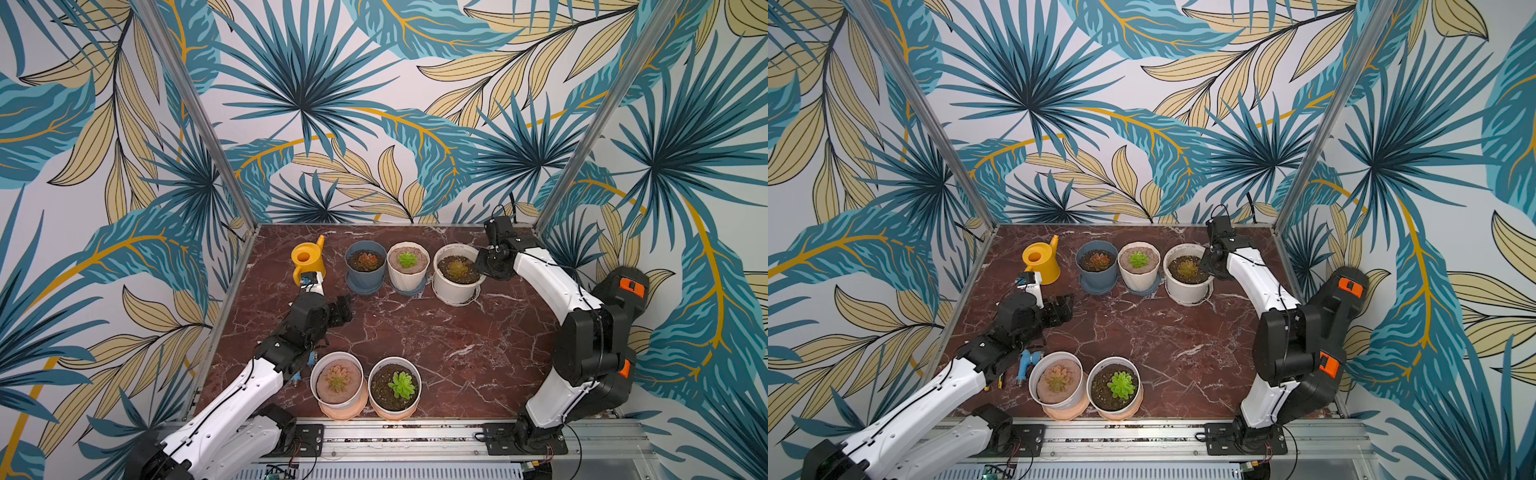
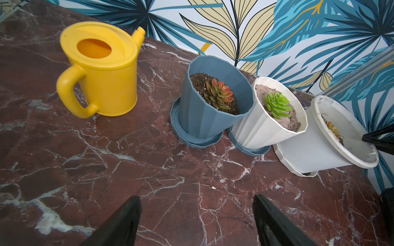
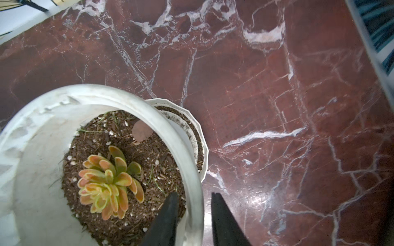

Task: Water the succulent around the soil edge
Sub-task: Move the pot to the center of the board.

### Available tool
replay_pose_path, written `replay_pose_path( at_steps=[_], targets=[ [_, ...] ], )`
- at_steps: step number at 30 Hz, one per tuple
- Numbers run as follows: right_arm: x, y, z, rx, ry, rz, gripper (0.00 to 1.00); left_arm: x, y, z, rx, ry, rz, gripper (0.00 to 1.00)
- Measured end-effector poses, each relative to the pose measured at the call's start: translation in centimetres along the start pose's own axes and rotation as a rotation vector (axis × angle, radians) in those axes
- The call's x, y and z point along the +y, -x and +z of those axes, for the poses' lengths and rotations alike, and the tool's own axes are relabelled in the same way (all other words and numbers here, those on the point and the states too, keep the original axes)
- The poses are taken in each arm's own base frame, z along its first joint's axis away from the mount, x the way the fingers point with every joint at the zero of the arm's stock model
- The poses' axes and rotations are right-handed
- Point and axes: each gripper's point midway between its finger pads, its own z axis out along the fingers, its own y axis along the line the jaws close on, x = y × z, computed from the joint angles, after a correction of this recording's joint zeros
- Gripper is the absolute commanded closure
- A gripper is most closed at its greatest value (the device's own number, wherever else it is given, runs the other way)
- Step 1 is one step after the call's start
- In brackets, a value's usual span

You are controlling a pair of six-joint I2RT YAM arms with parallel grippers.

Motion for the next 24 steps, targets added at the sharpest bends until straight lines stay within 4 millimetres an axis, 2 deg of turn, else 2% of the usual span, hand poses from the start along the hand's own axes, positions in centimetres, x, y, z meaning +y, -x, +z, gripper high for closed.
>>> replay_pose_path(
  at_steps=[1,2,3,6,8,11,14,17,21,24],
  targets=[
    [0.0,0.3,-0.4,-0.017,0.008,-0.007,0.43,0.1,-0.1,-0.4,0.013,0.008,0.003,0.13],
    [0.1,0.5,-0.9,-0.036,0.02,-0.015,0.04,0.3,-0.1,-0.8,0.026,0.016,0.006,0.13],
    [0.1,0.6,-1.4,-0.054,0.032,-0.026,0.01,0.4,-0.3,-1.2,0.041,0.025,0.009,0.13],
    [0.3,0.8,-4.2,-0.139,0.085,-0.075,0.0,1.1,-0.9,-2.5,0.094,0.055,0.021,0.13],
    [0.8,0.5,-7.5,-0.234,0.138,-0.133,0.0,1.7,-1.4,-3.7,0.136,0.079,0.028,0.13],
    [2.2,-1.0,-12.9,-0.398,0.259,-0.237,0.01,2.4,-2.1,-5.4,0.186,0.107,0.034,0.13],
    [2.3,-3.3,-17.0,-0.545,0.374,-0.313,0.0,3.5,-3.2,-7.0,0.252,0.152,0.037,0.14],
    [1.3,-5.5,-17.9,-0.642,0.444,-0.344,0.0,4.4,-4.2,-8.1,0.315,0.199,0.026,0.16],
    [0.3,-7.8,-16.3,-0.683,0.468,-0.36,0.0,5.7,-6.1,-9.0,0.408,0.267,-0.001,0.23],
    [0.6,-8.2,-15.6,-0.675,0.48,-0.369,0.0,6.0,-7.9,-9.3,0.5,0.288,-0.017,0.28]
  ],
)
